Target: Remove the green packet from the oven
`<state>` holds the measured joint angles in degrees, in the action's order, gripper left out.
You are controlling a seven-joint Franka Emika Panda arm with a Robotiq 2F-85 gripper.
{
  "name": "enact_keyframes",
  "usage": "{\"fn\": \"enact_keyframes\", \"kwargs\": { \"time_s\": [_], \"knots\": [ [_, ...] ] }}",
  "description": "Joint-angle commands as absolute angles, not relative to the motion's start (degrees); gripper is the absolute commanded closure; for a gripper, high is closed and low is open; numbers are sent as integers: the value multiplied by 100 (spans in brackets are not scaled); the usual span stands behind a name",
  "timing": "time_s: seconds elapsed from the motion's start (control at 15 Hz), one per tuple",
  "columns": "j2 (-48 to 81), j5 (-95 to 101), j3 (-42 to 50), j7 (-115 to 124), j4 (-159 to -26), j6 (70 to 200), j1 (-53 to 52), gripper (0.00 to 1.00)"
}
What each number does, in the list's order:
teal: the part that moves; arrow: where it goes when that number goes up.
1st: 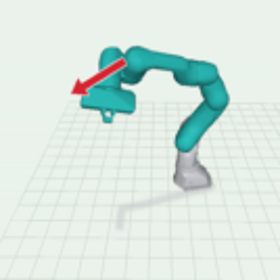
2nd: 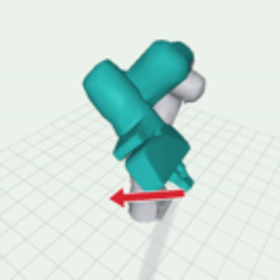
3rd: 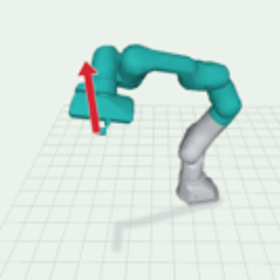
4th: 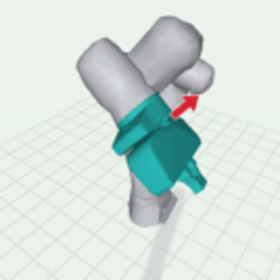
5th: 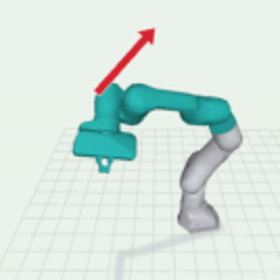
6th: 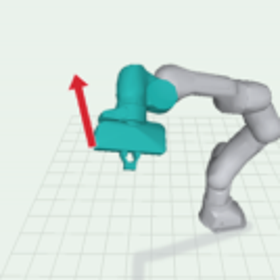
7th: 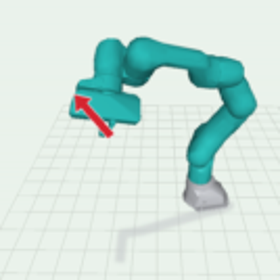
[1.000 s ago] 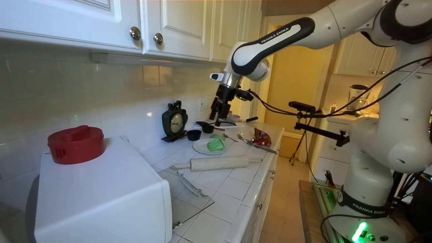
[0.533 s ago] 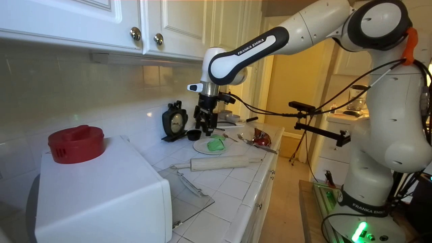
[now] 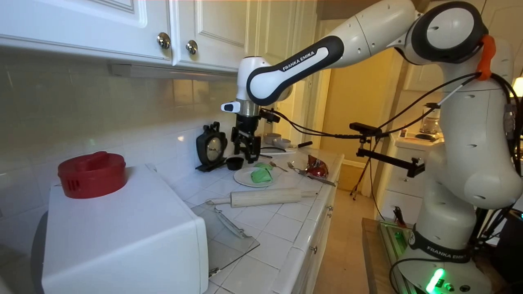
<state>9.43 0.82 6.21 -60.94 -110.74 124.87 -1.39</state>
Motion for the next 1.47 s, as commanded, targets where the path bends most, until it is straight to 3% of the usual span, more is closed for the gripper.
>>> {"fn": "enact_keyframes", "kwargs": {
  "time_s": [0.0,0.6,1.07,1.4],
  "knots": [
    [950,210,286,-6001,-11043,12342,-3,0],
    [480,16,-599,-4897,-12409,13058,-510,0],
    [517,598,-401,-3880,-13654,16301,-336,0],
    [1281,1041,-158,-4142,-13350,18076,-176,0]
  ]
}}
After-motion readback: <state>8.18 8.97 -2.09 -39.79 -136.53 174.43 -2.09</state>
